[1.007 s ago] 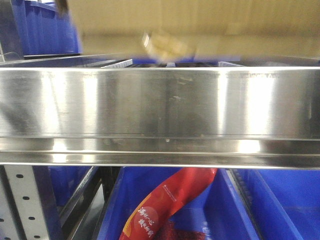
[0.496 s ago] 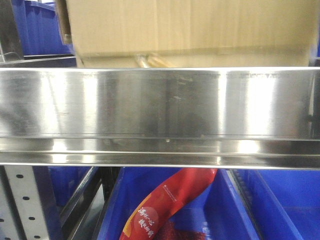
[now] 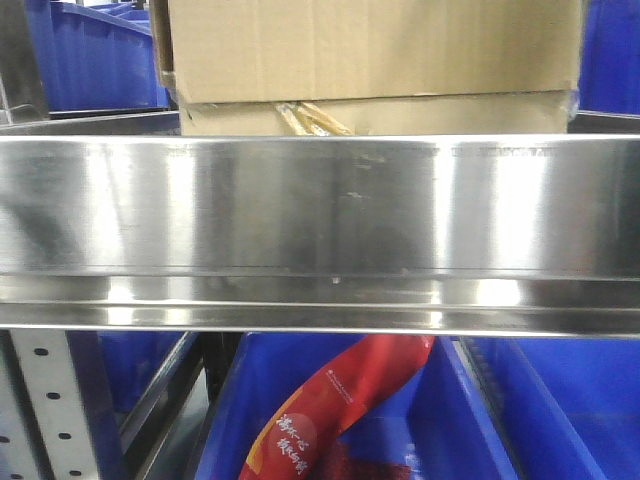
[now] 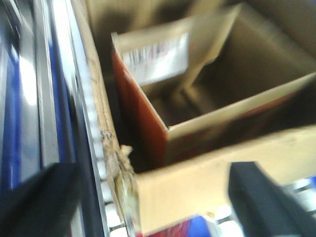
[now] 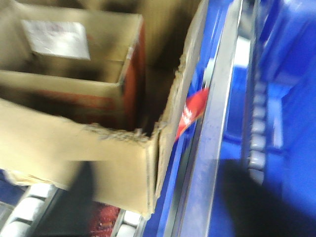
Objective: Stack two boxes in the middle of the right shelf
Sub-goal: 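Lower the boxes onto the middle shelf with both grippers, then open both grippers and withdraw them from the boxes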
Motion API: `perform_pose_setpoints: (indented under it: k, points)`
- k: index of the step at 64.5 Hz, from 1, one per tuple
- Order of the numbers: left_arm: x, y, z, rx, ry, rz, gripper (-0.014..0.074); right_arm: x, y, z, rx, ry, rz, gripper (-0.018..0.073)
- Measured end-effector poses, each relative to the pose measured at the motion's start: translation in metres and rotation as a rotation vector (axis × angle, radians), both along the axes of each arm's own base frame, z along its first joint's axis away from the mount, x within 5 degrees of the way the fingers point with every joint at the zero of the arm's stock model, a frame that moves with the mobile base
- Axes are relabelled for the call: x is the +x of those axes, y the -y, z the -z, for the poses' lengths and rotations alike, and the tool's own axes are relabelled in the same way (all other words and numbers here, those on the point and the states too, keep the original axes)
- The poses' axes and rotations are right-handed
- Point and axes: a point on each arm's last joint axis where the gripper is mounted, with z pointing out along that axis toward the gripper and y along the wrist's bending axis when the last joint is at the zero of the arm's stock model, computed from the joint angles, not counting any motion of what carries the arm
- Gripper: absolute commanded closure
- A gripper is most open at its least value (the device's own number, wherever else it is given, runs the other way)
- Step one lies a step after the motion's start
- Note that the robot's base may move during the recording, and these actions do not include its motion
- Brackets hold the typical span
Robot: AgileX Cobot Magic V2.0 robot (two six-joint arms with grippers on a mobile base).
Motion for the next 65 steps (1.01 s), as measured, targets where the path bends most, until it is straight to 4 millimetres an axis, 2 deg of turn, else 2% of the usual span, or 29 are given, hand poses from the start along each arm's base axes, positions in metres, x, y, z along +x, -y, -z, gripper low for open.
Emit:
perform_pose_setpoints:
  k: [3,6,11,18,23,31,42,50,52,65]
  points:
    - [-0.008,-0.003,-0.004,-0.012,0.007,0.006,0.0495,-0.009,0.001,-0.004,0.003,0.018,0.000,0.0636]
    - [-0.015,-0.005,-0.005,-0.016,0.006,0.009,0.0589,-0.019,0.003,-0.006,0.005,0.027,0.000,0.0732]
    - [-0.026,-0.009,0.001,-0.008,-0.024,0.012,0.0710,-0.034,0.005,-0.004,0.012,0.044,0.004,0.0711]
    - [-0.041,-0.017,0.015,0.029,-0.070,0.003,0.0707,-0.055,0.009,0.006,0.019,0.065,0.012,0.0712]
    - [-0.053,-0.023,0.032,0.056,-0.115,-0.001,0.0707,-0.069,0.011,0.022,0.025,0.071,0.021,0.0712]
    - [-0.079,-0.035,0.051,0.056,-0.074,-0.002,0.0707,-0.093,0.016,0.049,0.042,0.115,0.042,0.0712]
    - [-0.124,-0.056,0.074,0.028,0.102,0.001,0.0707,-0.125,0.023,0.092,0.057,0.195,0.068,0.0712]
    - [-0.155,-0.071,0.097,0.030,0.247,0.005,0.0707,-0.148,0.028,0.119,0.067,0.262,0.081,0.0712]
    - [-0.167,-0.077,0.108,0.031,0.294,0.008,0.0707,-0.155,0.030,0.125,0.075,0.294,0.087,0.0712]
    - [-0.208,-0.093,0.148,0.008,0.476,0.029,0.0707,-0.181,0.035,0.152,0.088,0.402,0.099,0.0712]
